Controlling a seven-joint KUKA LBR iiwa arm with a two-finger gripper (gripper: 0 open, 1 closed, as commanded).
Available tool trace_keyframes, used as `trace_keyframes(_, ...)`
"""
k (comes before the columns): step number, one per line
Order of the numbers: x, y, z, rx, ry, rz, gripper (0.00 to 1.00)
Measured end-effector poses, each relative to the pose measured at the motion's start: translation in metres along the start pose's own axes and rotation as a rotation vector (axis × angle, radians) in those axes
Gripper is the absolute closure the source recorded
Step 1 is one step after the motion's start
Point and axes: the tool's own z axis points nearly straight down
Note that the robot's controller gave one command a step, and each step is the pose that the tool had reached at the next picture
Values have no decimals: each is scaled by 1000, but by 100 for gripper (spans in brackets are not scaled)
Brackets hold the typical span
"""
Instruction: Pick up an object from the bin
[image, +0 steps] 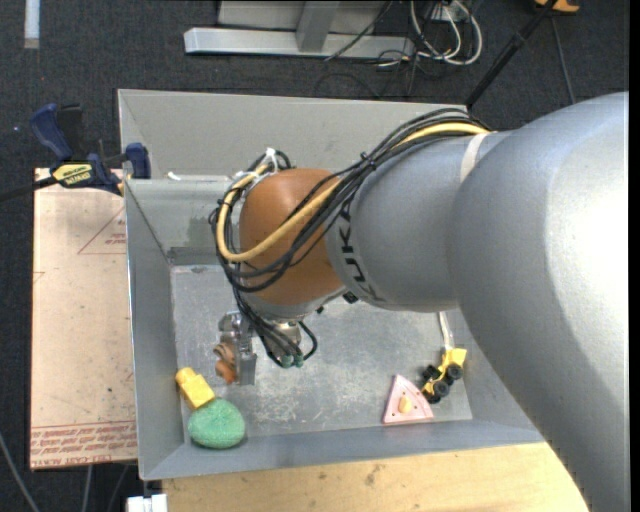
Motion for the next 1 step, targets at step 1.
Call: trace_keyframes(1,4,-36,-98,-2,-9,10,100)
